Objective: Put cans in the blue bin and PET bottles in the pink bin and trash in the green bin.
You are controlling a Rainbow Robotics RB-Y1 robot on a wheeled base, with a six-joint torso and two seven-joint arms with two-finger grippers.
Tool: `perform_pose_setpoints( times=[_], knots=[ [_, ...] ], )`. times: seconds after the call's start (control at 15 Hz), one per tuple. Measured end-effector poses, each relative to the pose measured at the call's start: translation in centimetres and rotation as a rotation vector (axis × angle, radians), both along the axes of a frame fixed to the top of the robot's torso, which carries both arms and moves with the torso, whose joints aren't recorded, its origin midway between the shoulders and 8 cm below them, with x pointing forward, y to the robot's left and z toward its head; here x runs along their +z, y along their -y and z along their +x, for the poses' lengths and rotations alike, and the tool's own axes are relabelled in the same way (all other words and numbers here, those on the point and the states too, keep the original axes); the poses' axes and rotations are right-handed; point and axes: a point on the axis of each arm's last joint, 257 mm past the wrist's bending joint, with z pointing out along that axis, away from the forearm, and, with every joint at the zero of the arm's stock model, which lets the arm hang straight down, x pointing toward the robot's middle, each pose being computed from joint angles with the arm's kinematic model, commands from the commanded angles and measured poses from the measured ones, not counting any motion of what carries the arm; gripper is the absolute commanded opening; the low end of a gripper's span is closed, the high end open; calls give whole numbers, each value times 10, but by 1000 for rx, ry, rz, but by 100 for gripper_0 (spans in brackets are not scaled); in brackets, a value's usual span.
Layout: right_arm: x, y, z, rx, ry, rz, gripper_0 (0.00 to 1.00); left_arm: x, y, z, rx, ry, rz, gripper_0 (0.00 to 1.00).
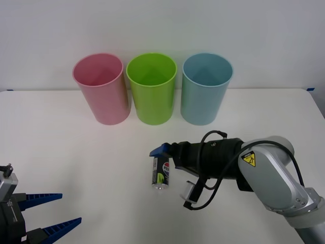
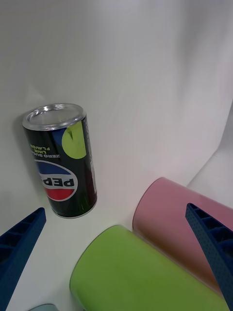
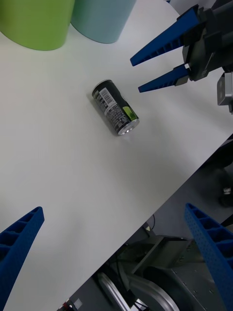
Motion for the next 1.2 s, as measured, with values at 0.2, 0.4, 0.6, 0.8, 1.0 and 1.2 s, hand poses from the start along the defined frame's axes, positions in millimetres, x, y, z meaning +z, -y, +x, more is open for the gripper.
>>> perform_pose_setpoints(
  times=[0.2, 0.4, 0.6, 0.8, 1.0, 1.2],
  knots=[
    [-1, -4, 5, -5, 24, -38, 100, 0, 0, 0, 0, 0, 0, 100],
    [-4, -7, 10, -22, 39, -62, 100, 0, 0, 0, 0, 0, 0, 100],
    [-18, -15, 10, -22, 3, -68, 100, 0, 0, 0, 0, 0, 0, 100],
    [-25, -22, 13, -21, -3, -77, 100, 0, 0, 0, 0, 0, 0, 100],
    [-27, -27, 16, -22, 24, -84, 100, 0, 0, 0, 0, 0, 0, 100],
    [-37, -34, 16, -17, 8, -90, 100, 0, 0, 0, 0, 0, 0, 100]
  ],
)
